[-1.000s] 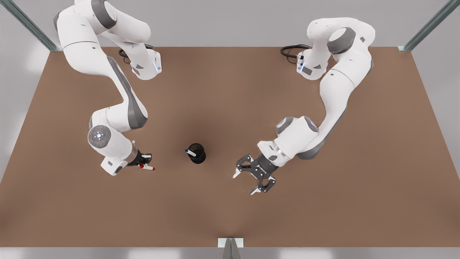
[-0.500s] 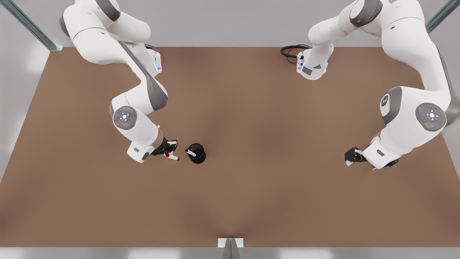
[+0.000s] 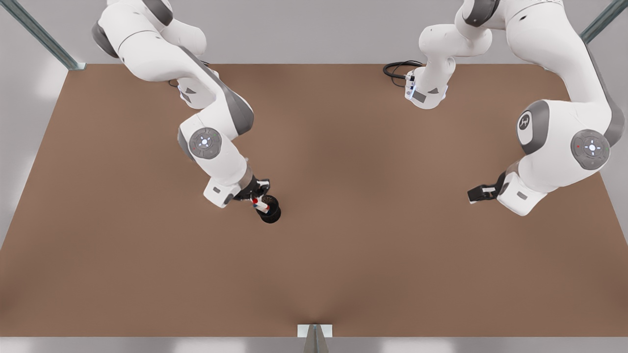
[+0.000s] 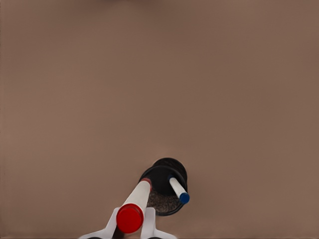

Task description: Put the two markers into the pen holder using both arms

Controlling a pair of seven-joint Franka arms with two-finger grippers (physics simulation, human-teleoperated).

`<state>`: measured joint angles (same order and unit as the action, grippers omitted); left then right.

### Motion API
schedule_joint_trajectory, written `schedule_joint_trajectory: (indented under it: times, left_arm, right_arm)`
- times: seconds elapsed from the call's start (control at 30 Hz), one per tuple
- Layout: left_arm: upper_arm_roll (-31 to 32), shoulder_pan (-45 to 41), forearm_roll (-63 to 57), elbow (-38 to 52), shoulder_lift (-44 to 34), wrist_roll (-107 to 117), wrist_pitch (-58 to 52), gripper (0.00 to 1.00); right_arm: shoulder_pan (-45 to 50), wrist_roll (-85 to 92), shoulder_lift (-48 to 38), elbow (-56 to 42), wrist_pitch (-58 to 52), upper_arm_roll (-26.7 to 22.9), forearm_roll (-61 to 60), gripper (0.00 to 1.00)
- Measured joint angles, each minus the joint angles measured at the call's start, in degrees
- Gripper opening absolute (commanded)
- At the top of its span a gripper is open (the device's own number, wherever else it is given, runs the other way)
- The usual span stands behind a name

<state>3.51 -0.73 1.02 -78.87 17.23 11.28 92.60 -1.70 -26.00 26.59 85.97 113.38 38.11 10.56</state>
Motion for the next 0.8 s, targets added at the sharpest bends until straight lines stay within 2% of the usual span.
schedule_joint_trajectory:
  times: [0.47, 0.5, 0.7, 0.8]
  left_arm:
    - [-0.1, 0.7, 0.7, 0.0, 3.3, 2.4, 0.3, 1.0]
    - [-0.2, 0.9, 0.9, 0.0, 3.5, 2.5, 0.5, 1.0]
    - [-0.2, 1.0, 1.3, 0.0, 3.7, 3.0, 0.9, 1.0]
    - [0.0, 0.9, 1.6, 0.1, 3.3, 3.1, 0.9, 1.0]
  right_arm:
    - [0.8, -5.1, 2.9, 2.7, 1.0, -0.1, 3.3, 0.23]
    - [0.9, -5.4, 3.1, 3.1, 1.1, -0.1, 3.8, 1.0]
    - [0.6, -7.8, 3.6, 2.9, 0.8, -0.2, 6.2, 1.0]
    - [-5.7, -8.1, -1.0, -1.2, 0.2, -0.1, 6.4, 1.0]
